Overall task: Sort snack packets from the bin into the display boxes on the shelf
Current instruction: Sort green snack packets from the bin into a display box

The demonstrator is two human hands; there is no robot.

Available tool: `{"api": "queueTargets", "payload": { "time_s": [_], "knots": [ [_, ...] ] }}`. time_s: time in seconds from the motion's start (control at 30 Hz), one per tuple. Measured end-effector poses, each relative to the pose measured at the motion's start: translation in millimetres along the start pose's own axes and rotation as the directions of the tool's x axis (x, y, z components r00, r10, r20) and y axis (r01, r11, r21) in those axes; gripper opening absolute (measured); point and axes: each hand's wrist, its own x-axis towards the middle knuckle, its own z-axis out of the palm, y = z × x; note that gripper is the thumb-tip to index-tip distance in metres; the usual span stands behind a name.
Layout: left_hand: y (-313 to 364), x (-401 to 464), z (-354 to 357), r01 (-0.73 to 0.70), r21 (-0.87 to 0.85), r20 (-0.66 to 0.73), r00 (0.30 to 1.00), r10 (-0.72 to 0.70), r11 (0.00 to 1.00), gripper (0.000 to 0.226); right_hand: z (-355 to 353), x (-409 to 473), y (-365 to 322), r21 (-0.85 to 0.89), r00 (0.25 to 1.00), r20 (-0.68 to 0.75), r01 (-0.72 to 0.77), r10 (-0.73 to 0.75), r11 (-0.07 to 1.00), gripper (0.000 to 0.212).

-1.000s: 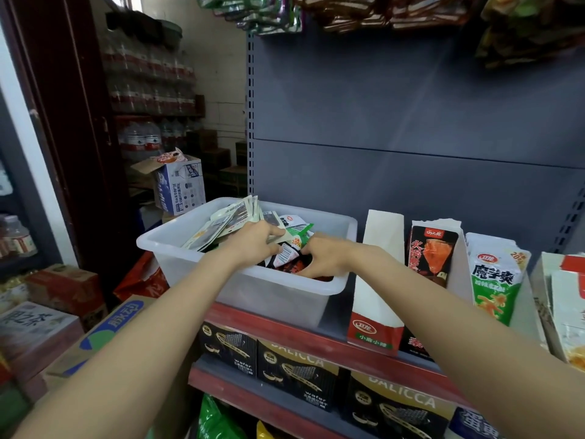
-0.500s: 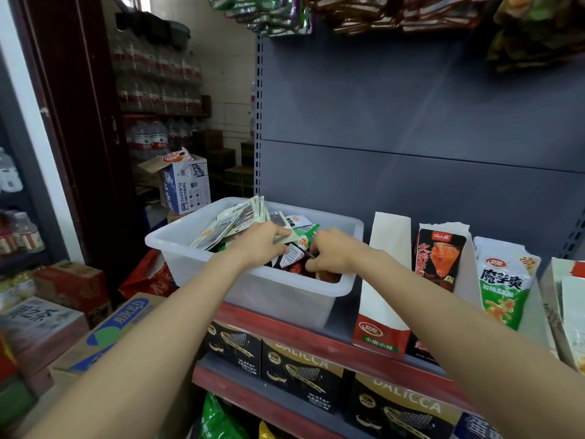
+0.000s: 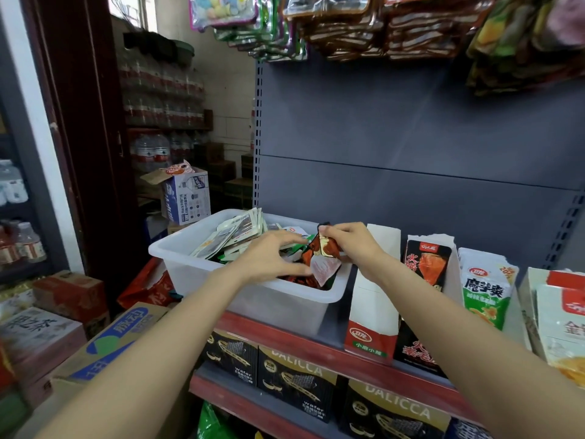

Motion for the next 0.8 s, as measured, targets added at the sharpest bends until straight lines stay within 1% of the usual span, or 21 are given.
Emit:
{"api": "queueTargets", "payload": {
  "time_s": [0.03,0.07,0.1,0.17,0.23,0.27,0.3,0.37,0.4,0.43,0.47,0.57,0.63,0.7,0.77,0.8],
  "knots": [
    [4.9,-1.7,3.5,-0.014,-0.010,0.048,0.999,0.014,1.000,0.075,0.5,-2.1,-2.4,0.035,1.000,-0.014,-0.016,0.017,0.999,0.031],
    [8.8,-2.9,7.2,-0.012,-0.007,0.065,0.998,0.013,1.000,0.079,0.6,-4.0,-4.7,0.075,0.999,-0.027,-0.036,0.038,0.997,0.032],
    [11.6,-3.2,10.7,-0.016,-0.008,0.058,0.998,0.016,1.000,0.078,1.2,-6.3,-8.1,0.121,0.997,-0.025,-0.064,0.068,0.991,0.032],
    [17.4,-3.6,16.4,-0.035,-0.004,0.059,0.998,0.035,0.999,0.059,2.5,-11.1,-14.7,0.198,0.991,0.018,-0.133,0.132,0.971,0.034],
    [24.6,-3.7,19.2,-0.046,0.027,0.060,0.997,0.044,0.999,0.041,1.8,-15.7,-20.3,0.276,0.980,0.080,-0.199,0.184,0.940,0.042],
    [27.5,-3.0,19.3,-0.043,0.038,0.016,0.999,0.042,0.998,0.031,0.2,-18.6,-22.4,0.314,0.973,0.118,-0.228,0.200,0.922,0.045],
    [30.5,-3.3,18.5,-0.038,0.028,-0.064,0.997,0.040,0.999,0.021,-2.2,-22.3,-24.1,0.335,0.966,0.155,-0.250,0.209,0.908,0.045],
    [34.7,-8.8,12.5,-0.003,-0.046,-0.277,0.961,-0.010,0.999,0.020,-9.2,-30.2,-25.6,0.309,0.951,0.216,-0.281,0.220,0.909,0.042],
    [34.6,-12.4,8.0,0.005,-0.116,-0.352,0.935,-0.046,0.993,0.019,-13.4,-33.5,-25.1,0.275,0.947,0.231,-0.283,0.222,0.919,0.040],
    [33.3,-15.9,3.0,0.002,-0.172,-0.390,0.918,-0.070,0.985,0.018,-17.2,-36.0,-24.7,0.235,0.949,0.227,-0.270,0.217,0.934,0.038],
    [31.0,-18.4,-1.3,0.003,-0.202,-0.396,0.915,-0.084,0.979,0.019,-21.0,-37.4,-23.6,0.195,0.959,0.207,-0.235,0.195,0.952,0.037],
    [32.6,-23.9,-9.0,0.001,-0.203,-0.329,0.942,-0.069,0.979,0.023,-29.2,-41.9,-26.2,0.148,0.984,0.153,-0.112,0.089,0.983,0.039],
    [44.4,-25.2,-10.7,-0.037,-0.233,-0.282,0.959,-0.031,0.972,0.019,-32.8,-46.3,-31.2,0.160,0.988,0.154,-0.047,0.022,0.986,0.042],
    [58.0,-22.8,-9.8,-0.061,-0.220,-0.195,0.981,0.018,0.974,0.019,-36.0,-52.2,-35.4,0.192,0.993,0.111,0.022,-0.044,0.981,0.032],
    [70.4,-17.3,-3.4,-0.048,-0.235,-0.119,0.993,0.020,0.971,0.017,-41.9,-58.1,-37.4,0.216,0.995,-0.015,0.100,-0.099,0.971,0.015],
    [76.2,-14.9,0.5,-0.028,-0.295,-0.121,0.993,-0.008,0.955,0.012,-47.0,-59.3,-35.7,0.209,0.991,-0.089,0.115,-0.099,0.971,0.007]
  ]
}}
